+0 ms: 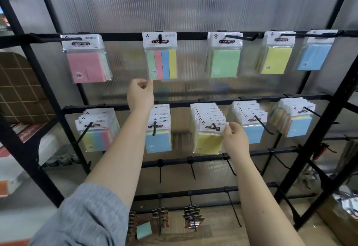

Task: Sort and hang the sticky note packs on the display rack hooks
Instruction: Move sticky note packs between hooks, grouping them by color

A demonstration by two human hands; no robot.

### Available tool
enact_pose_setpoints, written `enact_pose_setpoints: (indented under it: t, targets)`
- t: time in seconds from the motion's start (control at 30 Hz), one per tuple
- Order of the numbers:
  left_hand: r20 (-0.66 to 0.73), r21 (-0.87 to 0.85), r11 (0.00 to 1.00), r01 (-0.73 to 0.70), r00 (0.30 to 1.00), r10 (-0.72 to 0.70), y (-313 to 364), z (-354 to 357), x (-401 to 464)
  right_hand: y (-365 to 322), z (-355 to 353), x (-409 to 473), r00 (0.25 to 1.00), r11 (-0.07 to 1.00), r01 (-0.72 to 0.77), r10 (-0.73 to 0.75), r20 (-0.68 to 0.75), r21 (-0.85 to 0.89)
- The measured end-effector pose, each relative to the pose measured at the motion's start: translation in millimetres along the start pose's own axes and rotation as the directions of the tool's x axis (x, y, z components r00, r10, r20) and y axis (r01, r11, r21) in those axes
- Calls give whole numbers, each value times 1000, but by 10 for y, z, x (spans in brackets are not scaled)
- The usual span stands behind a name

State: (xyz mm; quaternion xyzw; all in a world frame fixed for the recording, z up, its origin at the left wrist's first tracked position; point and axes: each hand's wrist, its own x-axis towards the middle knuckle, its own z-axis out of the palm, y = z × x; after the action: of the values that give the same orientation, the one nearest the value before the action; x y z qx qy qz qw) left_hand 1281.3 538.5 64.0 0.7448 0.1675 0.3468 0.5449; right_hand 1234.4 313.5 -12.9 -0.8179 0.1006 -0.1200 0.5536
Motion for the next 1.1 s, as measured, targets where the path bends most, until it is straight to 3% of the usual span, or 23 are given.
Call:
enact_pose_setpoints:
  t: [0.33, 0.53, 0.87, 1.1]
  targets:
    - [-1, 1, 987, 159, 987, -159, -527, -183, -307, 136, 44, -121, 993, 988, -121, 121, -1, 101]
    - [3, 67, 983, 169, 986, -170, -688, -244, -505, 37, -19, -247, 997, 981, -70, 65, 36, 179]
    - [62, 147, 970, 196, 977, -206, -854, -278, -637, -195, -177, -300, 999, 995, 40, -38, -24, 90]
    - [220, 84, 966, 246, 940, -259, -986, -319, -693, -363, -231, -353, 993, 990, 82, -72, -90, 118]
